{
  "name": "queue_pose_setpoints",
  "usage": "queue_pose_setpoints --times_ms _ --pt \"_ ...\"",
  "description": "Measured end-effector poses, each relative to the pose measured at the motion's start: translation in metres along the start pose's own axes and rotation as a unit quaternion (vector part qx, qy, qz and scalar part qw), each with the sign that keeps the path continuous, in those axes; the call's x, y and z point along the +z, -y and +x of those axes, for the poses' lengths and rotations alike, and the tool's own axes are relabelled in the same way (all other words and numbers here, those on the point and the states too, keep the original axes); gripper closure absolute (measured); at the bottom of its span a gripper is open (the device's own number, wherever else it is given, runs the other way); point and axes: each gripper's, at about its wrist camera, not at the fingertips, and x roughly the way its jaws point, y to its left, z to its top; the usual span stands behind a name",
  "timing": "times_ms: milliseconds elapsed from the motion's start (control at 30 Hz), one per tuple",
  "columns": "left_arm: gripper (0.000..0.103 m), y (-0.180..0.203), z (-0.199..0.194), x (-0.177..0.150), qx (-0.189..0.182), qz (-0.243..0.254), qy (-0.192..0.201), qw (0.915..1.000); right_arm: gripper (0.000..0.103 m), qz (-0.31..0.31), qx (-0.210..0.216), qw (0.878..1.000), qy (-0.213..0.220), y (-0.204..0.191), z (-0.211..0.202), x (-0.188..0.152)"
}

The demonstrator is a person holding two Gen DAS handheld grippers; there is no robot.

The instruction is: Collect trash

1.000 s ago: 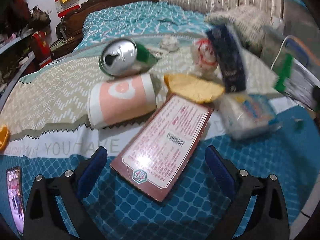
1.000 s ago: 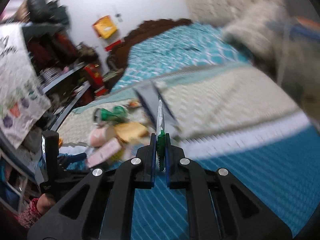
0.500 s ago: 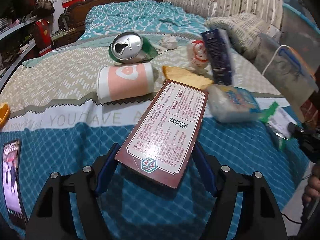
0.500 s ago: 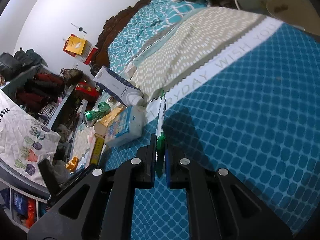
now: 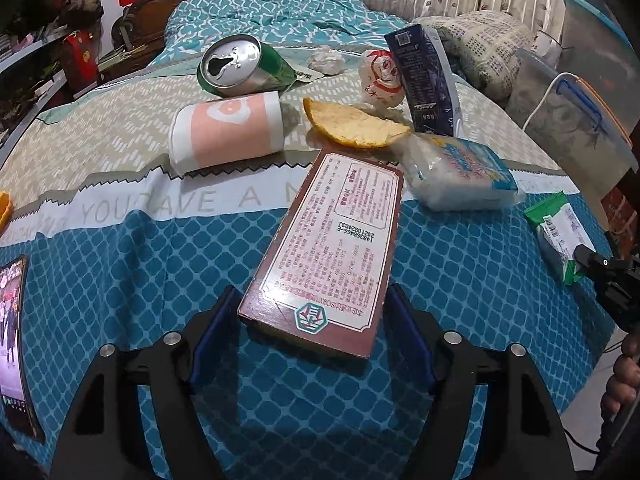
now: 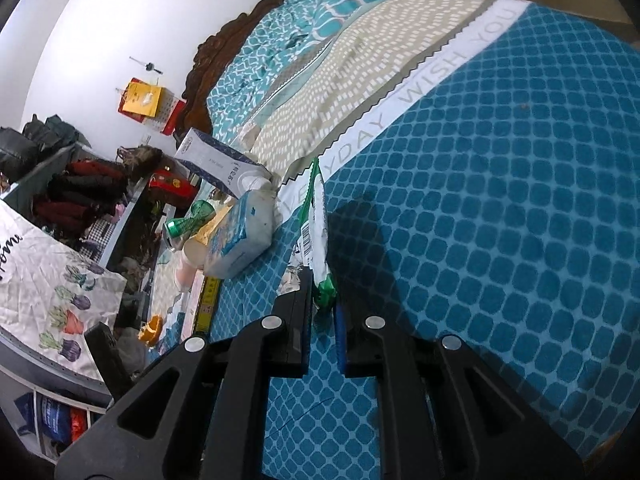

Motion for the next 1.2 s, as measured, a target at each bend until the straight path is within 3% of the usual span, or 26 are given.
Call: queue_pose_setpoints --times_ms 100,367,533,1200 --pt "0.018 -0.004 0.001 0.001 -0.002 -0.01 0.0 0.9999 0.089 0.008 0.007 1.0 0.003 0.005 -0.003 0.0" --pt "0.015 -0.011 0.0 0.002 -0.008 -0.019 0.006 0.9998 0.087 0.007 0.001 1.0 0.002 0.001 -0.001 0.001" --pt "0.015 -0.012 0.001 0.002 -0.012 -0.022 0.005 0.9997 0.042 -0.004 -0.002 1.0 0.014 -0.008 -0.001 0.001" --pt "0.015 -0.015 -0.001 0.003 -0.012 -0.028 0.012 0.9995 0.042 -0.032 -0.038 0.998 0.025 -0.009 -0.004 0.003"
